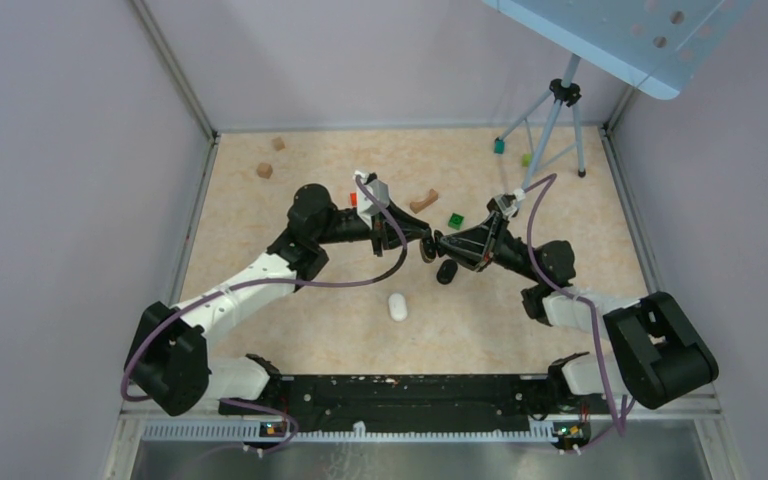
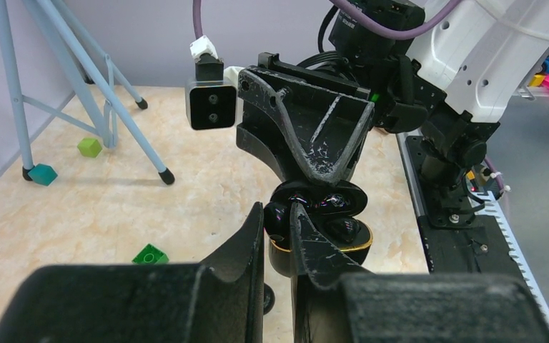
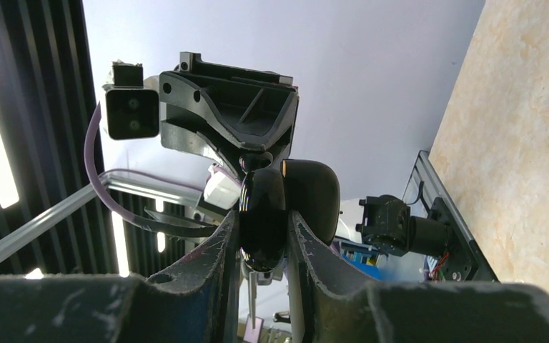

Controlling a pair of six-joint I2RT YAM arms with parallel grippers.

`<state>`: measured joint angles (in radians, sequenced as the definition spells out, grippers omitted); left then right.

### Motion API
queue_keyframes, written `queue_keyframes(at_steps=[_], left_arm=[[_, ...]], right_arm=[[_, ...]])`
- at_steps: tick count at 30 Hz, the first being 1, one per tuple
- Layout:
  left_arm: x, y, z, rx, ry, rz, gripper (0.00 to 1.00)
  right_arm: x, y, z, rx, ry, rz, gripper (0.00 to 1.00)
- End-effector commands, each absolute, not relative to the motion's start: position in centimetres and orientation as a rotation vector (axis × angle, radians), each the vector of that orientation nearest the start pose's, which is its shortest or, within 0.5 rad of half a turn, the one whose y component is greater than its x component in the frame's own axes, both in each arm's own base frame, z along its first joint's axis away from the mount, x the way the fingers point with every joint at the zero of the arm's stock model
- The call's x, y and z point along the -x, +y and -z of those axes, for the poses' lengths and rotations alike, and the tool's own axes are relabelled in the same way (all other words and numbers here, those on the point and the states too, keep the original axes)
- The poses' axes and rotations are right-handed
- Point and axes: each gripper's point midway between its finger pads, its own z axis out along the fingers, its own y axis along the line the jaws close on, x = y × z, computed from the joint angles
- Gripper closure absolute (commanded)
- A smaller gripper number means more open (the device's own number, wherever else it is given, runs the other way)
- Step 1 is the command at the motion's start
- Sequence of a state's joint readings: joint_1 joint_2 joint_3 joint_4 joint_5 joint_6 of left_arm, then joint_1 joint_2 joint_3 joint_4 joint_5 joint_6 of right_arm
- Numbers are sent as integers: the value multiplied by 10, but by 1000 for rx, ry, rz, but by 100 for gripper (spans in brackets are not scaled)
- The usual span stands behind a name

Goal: Insert the wireless bluetooth earbuds into the charging case
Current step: Insert the left earbud into the left side groove of the charging case.

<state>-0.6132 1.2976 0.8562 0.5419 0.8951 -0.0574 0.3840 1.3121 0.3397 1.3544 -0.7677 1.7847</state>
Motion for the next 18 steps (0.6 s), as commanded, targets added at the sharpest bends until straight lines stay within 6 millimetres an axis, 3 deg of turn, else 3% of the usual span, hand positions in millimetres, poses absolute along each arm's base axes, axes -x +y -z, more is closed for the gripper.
queue_keyframes(at_steps=[1, 12, 18], left_arm=[[-207, -337, -299, -1235, 1139, 1237, 100], [-200, -341, -296, -1342, 1140, 1240, 100], [-199, -341, -290, -1380, 1179, 1237, 93]], right_arm=[[-223, 243, -299, -245, 1523, -2201, 100], [-225, 243, -302, -248, 1515, -2199, 100], [-226, 244, -297, -259, 1530, -2189, 100]])
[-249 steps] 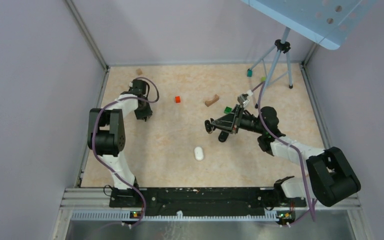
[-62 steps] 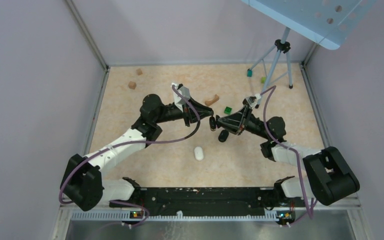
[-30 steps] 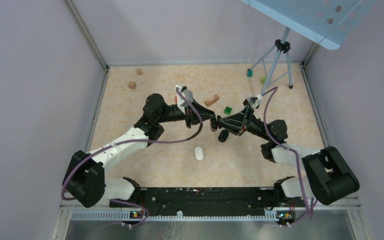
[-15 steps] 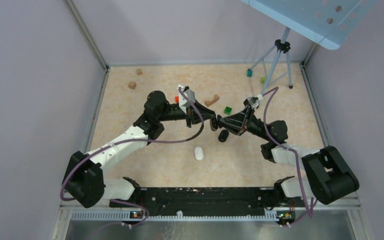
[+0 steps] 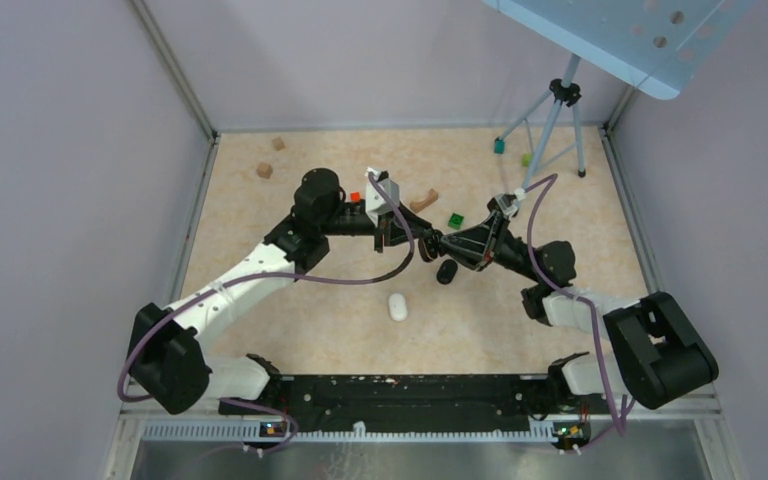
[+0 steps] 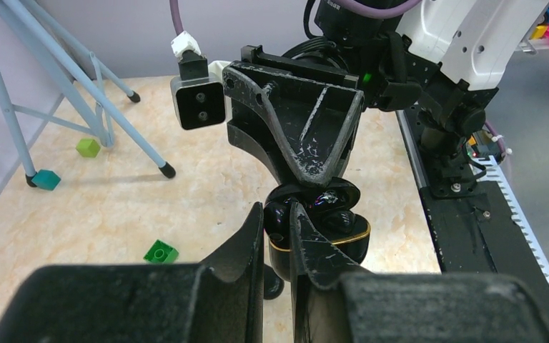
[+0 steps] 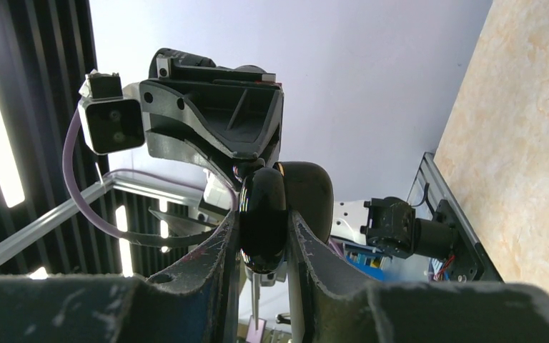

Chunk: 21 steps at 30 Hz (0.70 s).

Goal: Insert the wireless bluetooth earbuds into the charging case
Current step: Insert the left earbud into the left side groove of the charging case.

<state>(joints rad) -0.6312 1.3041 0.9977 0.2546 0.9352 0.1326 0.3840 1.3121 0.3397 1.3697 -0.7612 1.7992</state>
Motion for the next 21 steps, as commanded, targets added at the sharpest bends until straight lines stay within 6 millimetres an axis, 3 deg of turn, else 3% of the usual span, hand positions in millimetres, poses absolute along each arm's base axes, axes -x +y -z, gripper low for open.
queue_keyframes(at_steps=[1, 5, 11, 21], left_arm=[[-199, -341, -290, -1378, 1182, 1233, 90], [-199, -340, -290, -1374, 1186, 1232, 75], [-200, -340, -292, -1367, 1194, 1224, 61], [-205, -341, -305, -1314, 1217, 1219, 50]], right_arm=[[-226, 244, -297, -257, 1530, -2188, 100], [-227, 245, -297, -254, 1540, -2183, 100], [-230, 246, -291, -260, 1564, -2163, 100], [-231, 248, -289, -252, 1579, -2154, 100]])
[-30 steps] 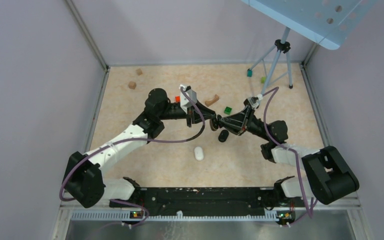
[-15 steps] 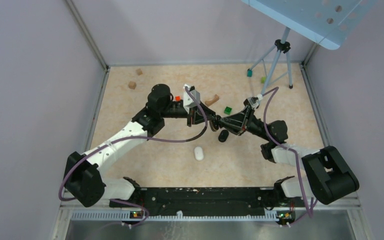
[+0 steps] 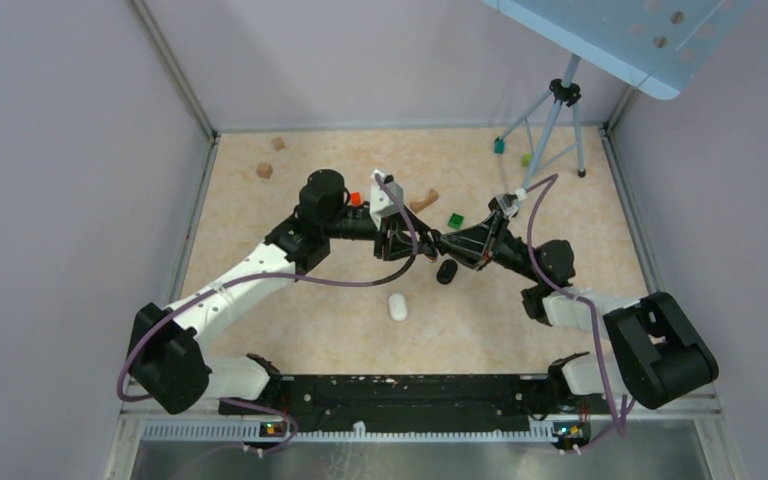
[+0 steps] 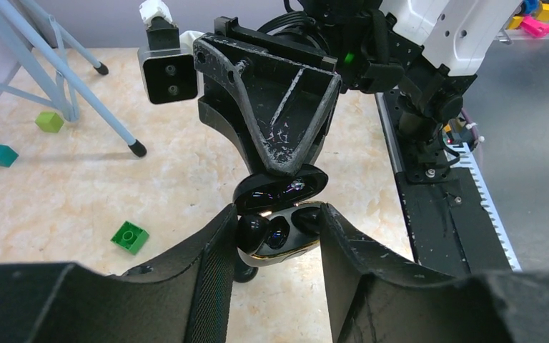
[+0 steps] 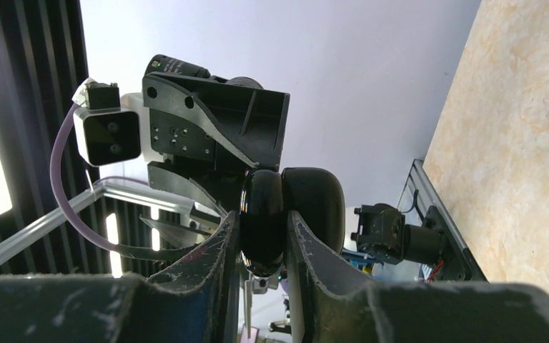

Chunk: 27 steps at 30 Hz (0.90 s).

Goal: Insert the wireless bluetooth earbuds into the charging case
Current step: Insert the left earbud into the left side groove of the charging case.

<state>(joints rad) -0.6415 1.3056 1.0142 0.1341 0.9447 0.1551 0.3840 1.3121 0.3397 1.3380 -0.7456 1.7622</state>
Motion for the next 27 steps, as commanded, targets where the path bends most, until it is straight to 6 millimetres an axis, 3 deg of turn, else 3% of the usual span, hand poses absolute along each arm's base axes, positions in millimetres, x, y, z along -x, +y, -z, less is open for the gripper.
queue_keyframes(at_steps=[1, 12, 18, 27], left_arm=[[-205, -341, -306, -1312, 1217, 1224, 49], [-224, -339, -313, -1192, 1298, 1149, 25], [-230, -339, -327, -1145, 1292, 1133, 18], [-225, -335, -363, -1106, 1290, 1146, 4]], right_arm=[[-231, 248, -289, -252, 1580, -2154, 100], [-228, 248, -290, -236, 1572, -2160, 100], [-227, 247, -291, -232, 1568, -2162, 100], [-227, 248, -291, -220, 1572, -2155, 100]])
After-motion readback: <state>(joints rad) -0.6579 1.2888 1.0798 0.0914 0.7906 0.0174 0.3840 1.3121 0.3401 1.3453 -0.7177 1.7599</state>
